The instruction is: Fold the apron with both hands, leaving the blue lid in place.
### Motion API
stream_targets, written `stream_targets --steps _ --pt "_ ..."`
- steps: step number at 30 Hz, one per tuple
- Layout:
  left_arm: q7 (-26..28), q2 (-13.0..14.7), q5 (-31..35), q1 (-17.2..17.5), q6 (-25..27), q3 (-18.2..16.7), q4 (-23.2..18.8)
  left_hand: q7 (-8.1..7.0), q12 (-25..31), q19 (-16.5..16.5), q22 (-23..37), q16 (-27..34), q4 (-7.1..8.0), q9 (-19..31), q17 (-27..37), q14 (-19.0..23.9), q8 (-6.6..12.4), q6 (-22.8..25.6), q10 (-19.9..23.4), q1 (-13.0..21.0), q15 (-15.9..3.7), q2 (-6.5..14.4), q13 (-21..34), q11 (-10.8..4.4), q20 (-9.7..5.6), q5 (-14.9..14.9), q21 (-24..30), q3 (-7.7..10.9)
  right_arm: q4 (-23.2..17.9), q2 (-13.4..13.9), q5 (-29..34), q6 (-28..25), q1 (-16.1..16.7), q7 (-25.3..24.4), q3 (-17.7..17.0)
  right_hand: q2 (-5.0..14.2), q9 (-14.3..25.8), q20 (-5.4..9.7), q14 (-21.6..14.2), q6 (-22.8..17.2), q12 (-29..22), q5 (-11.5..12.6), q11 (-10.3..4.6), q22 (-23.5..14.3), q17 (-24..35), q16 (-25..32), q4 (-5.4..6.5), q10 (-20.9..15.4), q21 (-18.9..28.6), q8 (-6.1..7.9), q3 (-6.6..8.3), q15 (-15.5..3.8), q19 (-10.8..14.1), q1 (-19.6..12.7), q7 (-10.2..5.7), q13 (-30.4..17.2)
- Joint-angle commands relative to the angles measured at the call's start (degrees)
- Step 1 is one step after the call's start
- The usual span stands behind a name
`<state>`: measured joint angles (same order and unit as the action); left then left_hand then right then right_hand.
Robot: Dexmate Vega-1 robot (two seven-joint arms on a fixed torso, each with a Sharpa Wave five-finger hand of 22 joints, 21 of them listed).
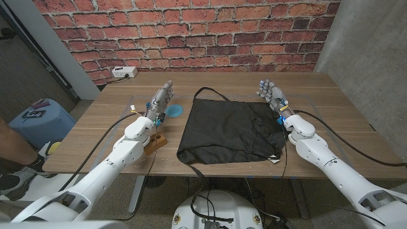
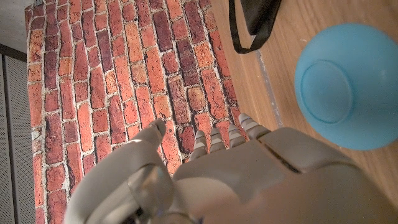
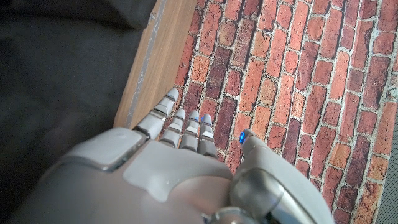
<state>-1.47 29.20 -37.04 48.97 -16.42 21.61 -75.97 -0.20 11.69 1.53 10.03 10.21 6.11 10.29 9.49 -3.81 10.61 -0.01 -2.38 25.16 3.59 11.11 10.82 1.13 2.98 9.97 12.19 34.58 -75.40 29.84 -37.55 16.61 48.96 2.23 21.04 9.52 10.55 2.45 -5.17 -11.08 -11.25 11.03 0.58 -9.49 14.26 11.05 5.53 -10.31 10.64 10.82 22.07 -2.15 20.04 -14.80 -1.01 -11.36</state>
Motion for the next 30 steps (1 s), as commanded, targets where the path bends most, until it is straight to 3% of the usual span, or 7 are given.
stream_targets --steps 1,30 --pt "0.6 0.4 0.5 1.0 0.4 0.4 -2.1 0.07 0.4 0.1 0.1 0.4 -0.07 0.2 0.2 -0.3 0.37 0.7 -0.3 0.7 -0.04 0.1 0.1 0.08 0.44 0.3 0.1 0.43 -0.8 0.4 -0.3 0.4 0.7 0.8 -0.1 -0.01 0.3 2.7 -0.5 -0.4 -0.2 0.3 0.13 -0.2 0.1 0.3 -0.15 -0.3 0.3 0.36 0.46 -1.66 0.3 -0.6 -0.04 -0.2" --pt "1.0 3.9 1.0 3.8 3.2 0.4 -9.4 0.2 0.2 -0.2 0.1 0.1 -0.96 0.2 0.1 -0.5 0.1 0.5 -0.6 0.9 0.05 -0.2 0.1 0.12 0.47 0.5 -0.3 0.77 -0.5 0.9 0.6 1.3 0.9 0.1 -0.5 -0.04 0.3 2.72 -0.2 -0.3 -0.1 0.2 0.27 -0.2 -0.3 0.4 -0.91 0.0 0.3 0.31 0.9 -1.61 0.3 -1.2 -0.02 -0.2"
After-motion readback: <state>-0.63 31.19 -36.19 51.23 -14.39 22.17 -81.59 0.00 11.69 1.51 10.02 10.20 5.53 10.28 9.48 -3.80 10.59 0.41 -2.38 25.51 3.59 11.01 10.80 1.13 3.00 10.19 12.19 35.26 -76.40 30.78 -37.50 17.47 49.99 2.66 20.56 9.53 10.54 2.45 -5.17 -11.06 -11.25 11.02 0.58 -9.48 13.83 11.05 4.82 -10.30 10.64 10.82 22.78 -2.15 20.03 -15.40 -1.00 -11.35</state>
